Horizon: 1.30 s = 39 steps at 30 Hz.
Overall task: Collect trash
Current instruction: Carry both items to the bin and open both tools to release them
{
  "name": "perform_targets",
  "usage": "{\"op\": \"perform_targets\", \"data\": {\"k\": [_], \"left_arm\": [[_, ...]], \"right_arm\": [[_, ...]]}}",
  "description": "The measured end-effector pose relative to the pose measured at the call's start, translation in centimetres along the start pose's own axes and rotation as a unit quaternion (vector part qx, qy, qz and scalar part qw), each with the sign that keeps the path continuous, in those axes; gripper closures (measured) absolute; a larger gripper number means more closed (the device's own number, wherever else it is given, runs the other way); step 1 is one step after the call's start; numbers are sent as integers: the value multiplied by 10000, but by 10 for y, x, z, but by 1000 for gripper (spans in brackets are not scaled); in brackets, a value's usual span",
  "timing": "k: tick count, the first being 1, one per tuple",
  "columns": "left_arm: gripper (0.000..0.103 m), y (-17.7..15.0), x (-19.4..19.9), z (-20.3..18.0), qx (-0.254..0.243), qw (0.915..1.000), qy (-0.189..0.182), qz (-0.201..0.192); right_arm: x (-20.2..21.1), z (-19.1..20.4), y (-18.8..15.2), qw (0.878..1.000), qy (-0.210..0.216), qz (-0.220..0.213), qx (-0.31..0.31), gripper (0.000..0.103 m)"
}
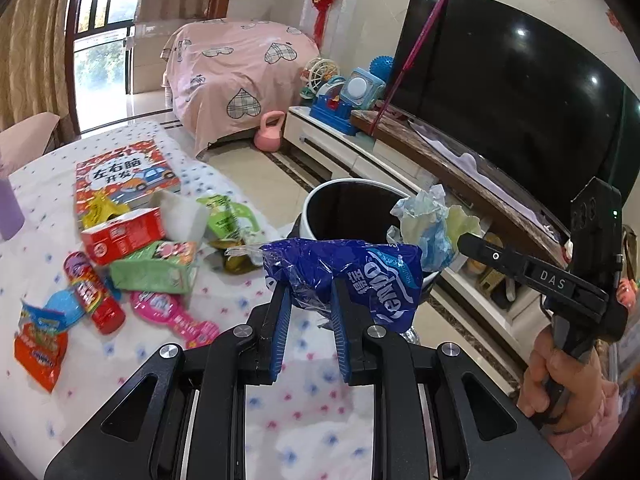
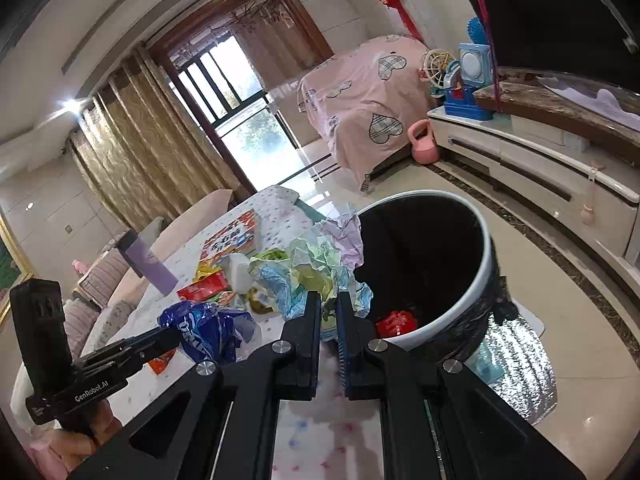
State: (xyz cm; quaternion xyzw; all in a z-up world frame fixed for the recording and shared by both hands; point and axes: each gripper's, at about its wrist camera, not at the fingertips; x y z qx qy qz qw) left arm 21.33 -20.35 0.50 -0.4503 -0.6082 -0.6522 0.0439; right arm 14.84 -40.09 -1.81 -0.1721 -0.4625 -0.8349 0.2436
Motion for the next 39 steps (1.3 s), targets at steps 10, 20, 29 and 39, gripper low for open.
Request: {"op": "perform_targets", "data": {"k": [10,20,29,39], "left_arm": [[84,24,-34,-15,-85,9999,74,82],[84,46,-76,-28,-246,9992,153,259],[84,52,-103,-37,-336,9984,164,424],[48,48,-111,-35,-223,9981,230,522]], "right_arm": [[-2,-24,12,9995,-313,-6,15,95],[-15,-41,27,9982,-589,83,95,95],[-35,-50,38,9958,-845,264,251,95],[-46,-56,39,9947,-928,383,238,85]]}}
Point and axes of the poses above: each gripper's, at about its wrist camera, not at the fingertips, and x roughly against the way its jaws point, z to its left, y to its top, and after that the axes turned 4 degrees about -x, right-handed
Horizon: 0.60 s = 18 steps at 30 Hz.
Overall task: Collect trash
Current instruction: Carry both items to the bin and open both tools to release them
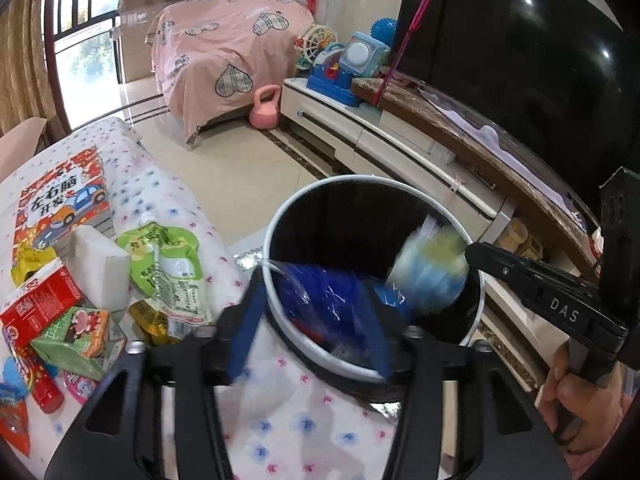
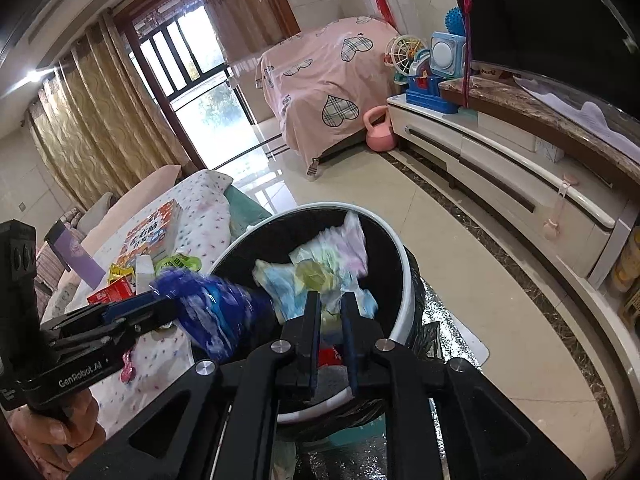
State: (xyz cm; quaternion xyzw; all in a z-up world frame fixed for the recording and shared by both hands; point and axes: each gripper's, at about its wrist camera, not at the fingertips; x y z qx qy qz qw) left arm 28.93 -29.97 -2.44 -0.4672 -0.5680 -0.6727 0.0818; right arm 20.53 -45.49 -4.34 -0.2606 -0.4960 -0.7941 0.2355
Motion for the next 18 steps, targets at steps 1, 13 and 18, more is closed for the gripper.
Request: {"op": "perform_targets", "data": {"k": [1,13,18], "left_arm": [[44,0,1,1,8,10000,11,-12],[32,-31,38,28,312,9993,136,-129],[31,-56,60,50,557,9981,235,-145]], "right_arm": [[0,-1,0,10000,13,3,-25,79],[24,18,-9,9985,338,-348,-269,14],[32,38,-22,9973,545,-396,-286,10]]}}
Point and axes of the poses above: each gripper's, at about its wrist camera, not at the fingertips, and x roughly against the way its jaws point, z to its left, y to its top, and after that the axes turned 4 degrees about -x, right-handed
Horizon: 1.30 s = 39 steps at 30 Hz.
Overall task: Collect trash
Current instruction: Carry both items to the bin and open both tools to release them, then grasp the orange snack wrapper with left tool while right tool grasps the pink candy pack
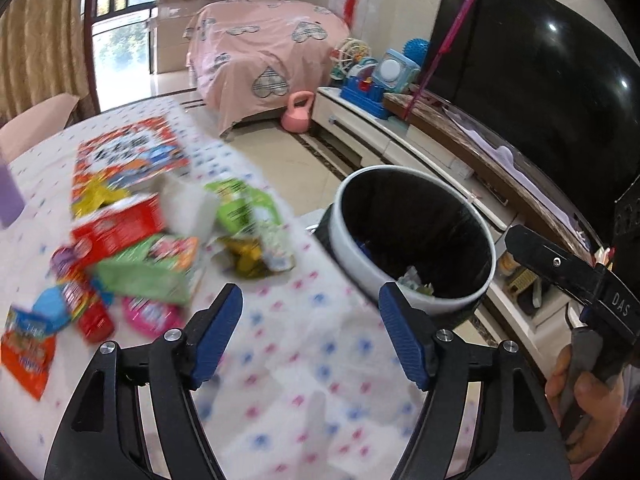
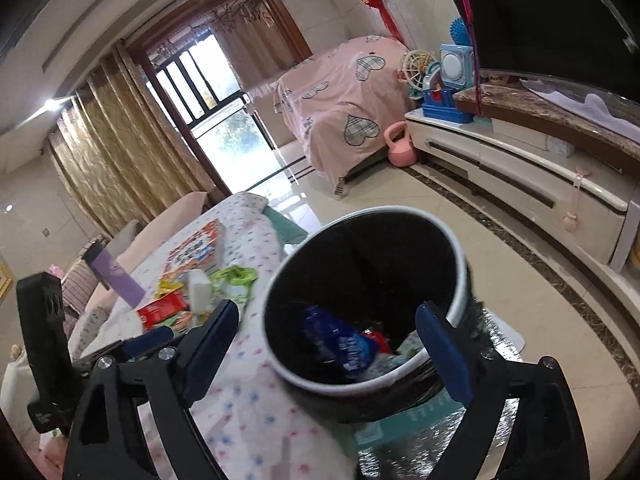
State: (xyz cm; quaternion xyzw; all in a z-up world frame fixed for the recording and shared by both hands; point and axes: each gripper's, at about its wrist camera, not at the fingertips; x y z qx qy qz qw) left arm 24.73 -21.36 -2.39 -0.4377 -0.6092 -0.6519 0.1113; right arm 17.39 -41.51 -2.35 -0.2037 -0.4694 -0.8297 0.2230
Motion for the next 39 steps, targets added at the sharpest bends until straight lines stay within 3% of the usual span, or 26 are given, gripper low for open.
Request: {"op": "perform_targets", "data": {"k": [19,39], "left_arm": [[29,-82,71,101,1002,9938,477,-25],[29,-114,88,177,1738,9811,853,53]], "right_arm": [[-24,96,-76,9943,674,638,529,8],[-67,163,-111,9806,877,1222,1260,8]]}}
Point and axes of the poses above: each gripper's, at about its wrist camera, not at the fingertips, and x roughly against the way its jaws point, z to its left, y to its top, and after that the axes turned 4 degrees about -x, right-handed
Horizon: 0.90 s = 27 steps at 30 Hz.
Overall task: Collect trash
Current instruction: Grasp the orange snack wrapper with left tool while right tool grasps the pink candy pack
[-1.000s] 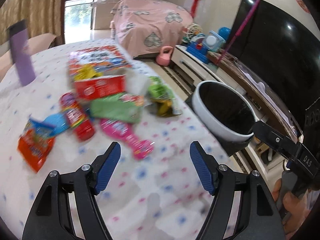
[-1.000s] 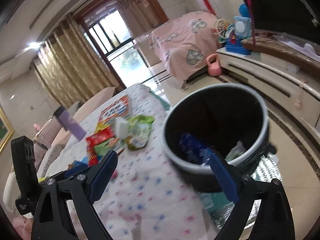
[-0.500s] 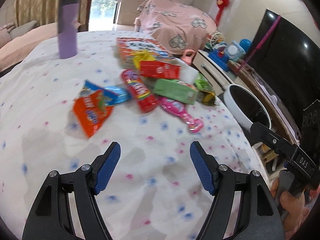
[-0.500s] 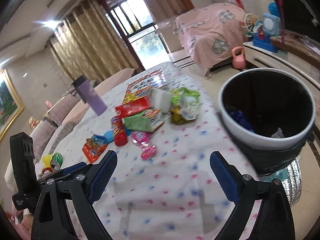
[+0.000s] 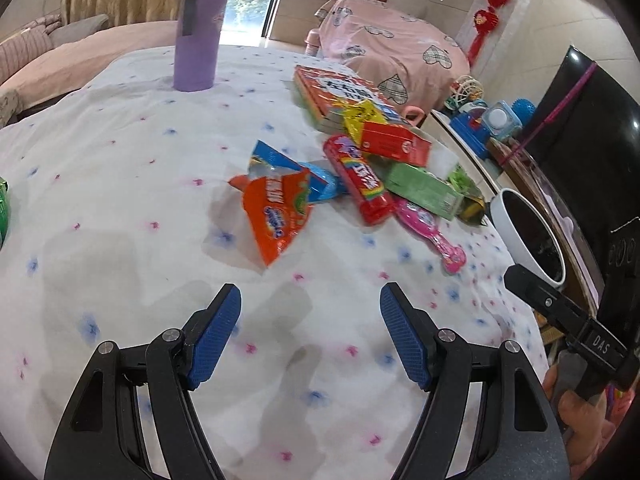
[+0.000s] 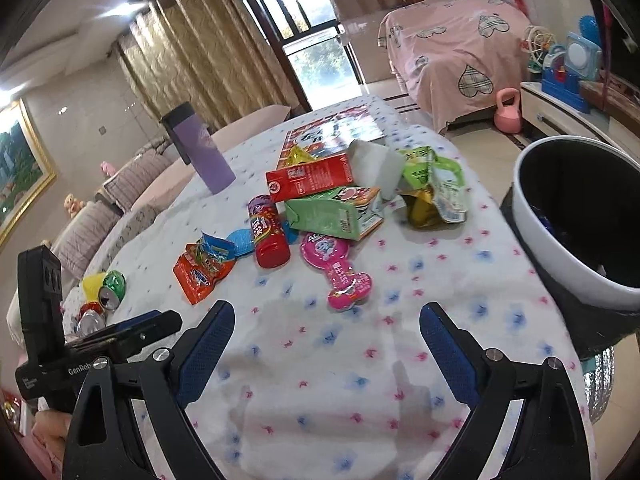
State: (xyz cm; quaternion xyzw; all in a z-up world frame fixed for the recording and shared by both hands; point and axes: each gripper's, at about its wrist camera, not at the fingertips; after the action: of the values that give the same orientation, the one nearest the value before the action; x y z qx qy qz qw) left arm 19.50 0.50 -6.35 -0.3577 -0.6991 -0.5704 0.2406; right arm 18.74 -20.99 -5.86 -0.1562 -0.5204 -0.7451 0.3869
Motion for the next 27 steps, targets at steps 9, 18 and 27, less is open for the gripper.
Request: {"op": "perform_targets", "data": {"k": [9,18,27], "left_arm": [[29,22,-15,20,101,9998,159,-3],[23,47,-53,33,136,9995,108,282],[73,46,-63,22,-283,9988,249,323]], "right_arm": [[-22,8,8,9993,-127,205,277,8],[-63,12,20,9951,-441,537,702,29],[-81,17,20,9881,-716,759,1131,83]]}}
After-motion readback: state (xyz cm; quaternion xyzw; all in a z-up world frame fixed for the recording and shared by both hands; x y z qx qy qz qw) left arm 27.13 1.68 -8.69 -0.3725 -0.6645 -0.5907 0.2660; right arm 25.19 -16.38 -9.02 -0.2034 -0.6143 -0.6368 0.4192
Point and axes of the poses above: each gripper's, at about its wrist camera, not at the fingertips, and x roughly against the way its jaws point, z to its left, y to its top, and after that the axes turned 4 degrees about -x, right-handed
